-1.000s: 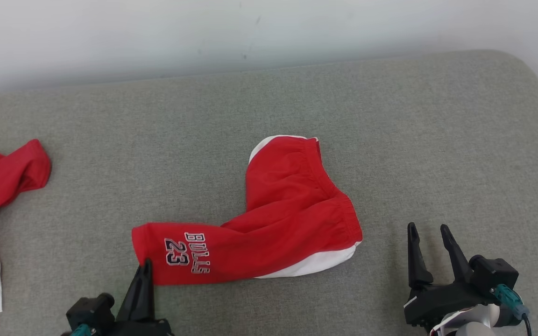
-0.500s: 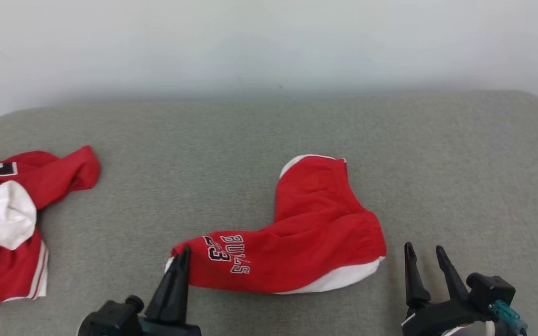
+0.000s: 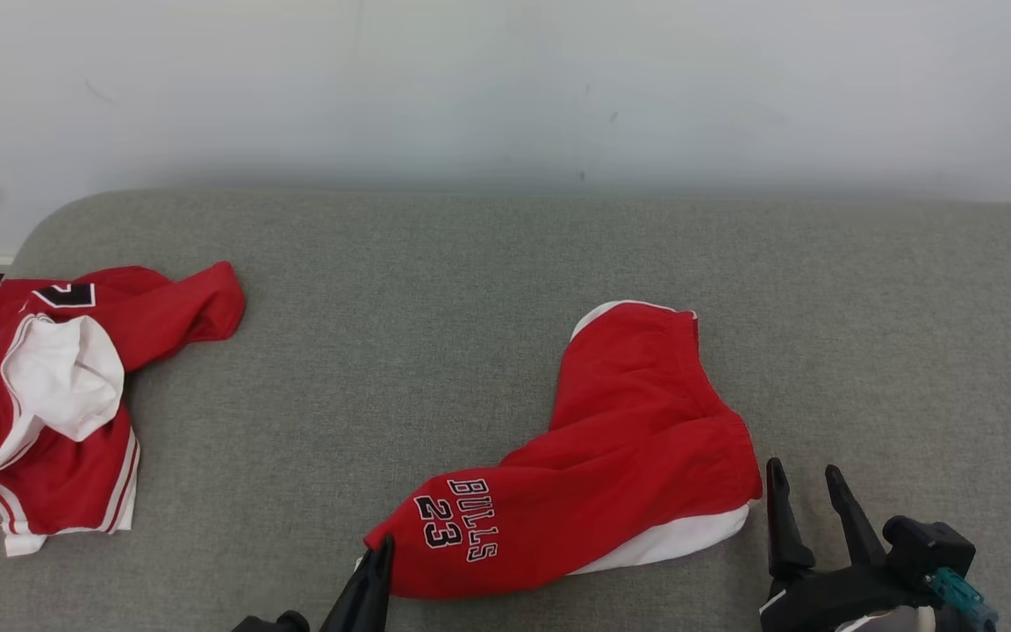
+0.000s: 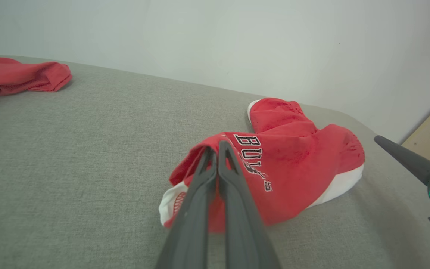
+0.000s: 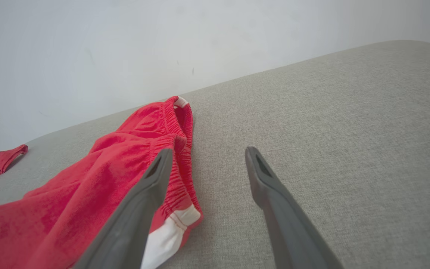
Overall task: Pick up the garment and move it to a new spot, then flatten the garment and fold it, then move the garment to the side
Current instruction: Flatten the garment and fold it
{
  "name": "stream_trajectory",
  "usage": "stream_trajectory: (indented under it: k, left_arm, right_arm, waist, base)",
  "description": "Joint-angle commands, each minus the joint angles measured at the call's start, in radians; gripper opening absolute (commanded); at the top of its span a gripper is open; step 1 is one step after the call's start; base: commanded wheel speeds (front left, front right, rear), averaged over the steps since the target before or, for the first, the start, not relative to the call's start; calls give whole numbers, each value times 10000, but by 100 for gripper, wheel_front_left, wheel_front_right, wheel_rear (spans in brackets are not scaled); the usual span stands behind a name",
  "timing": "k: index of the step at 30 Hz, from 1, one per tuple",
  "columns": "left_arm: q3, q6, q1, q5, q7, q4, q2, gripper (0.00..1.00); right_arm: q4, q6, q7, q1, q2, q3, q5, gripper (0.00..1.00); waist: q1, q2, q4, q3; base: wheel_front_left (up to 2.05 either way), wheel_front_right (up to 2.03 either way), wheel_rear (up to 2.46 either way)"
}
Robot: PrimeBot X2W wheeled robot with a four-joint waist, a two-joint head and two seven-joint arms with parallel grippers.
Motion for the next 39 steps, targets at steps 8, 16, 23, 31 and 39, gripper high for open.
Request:
stream_trajectory:
  k: [8, 16, 23, 31, 39]
  left_arm:
    - [876, 18, -916, -50, -32, 601, -213, 0]
    - [2785, 18, -2124, 13, -30, 2212, -479, 0]
    - [3721, 42, -3031, 125, -31, 3278, -504, 0]
    - [4236, 75, -3676, 423, -30, 3870, -503, 0]
    - [4571, 297, -4555, 1132, -30, 4853, -504, 43]
  right_arm:
    - [-151, -23, -2, -431, 18, -4, -381, 100]
    - [-357, -23, -2, -775, 18, 25, -644, 100]
    - [-491, -23, -1, -897, 21, 259, -589, 100]
    - [-428, -23, -1, -933, 21, 668, -470, 100]
    - [-360, -23, -1, -999, 20, 817, -534, 100]
  waist:
    - [1, 0, -648, 841]
    - [1, 0, -1359, 1608]
    - [1, 0, -1672, 1843]
    - [1, 0, -1826, 1922]
    - [1, 0, -2037, 2061]
  base:
    - [0, 0, 0]
    - [0, 0, 0]
    - [0, 0, 0]
    - [0, 0, 0]
    - [0, 0, 0]
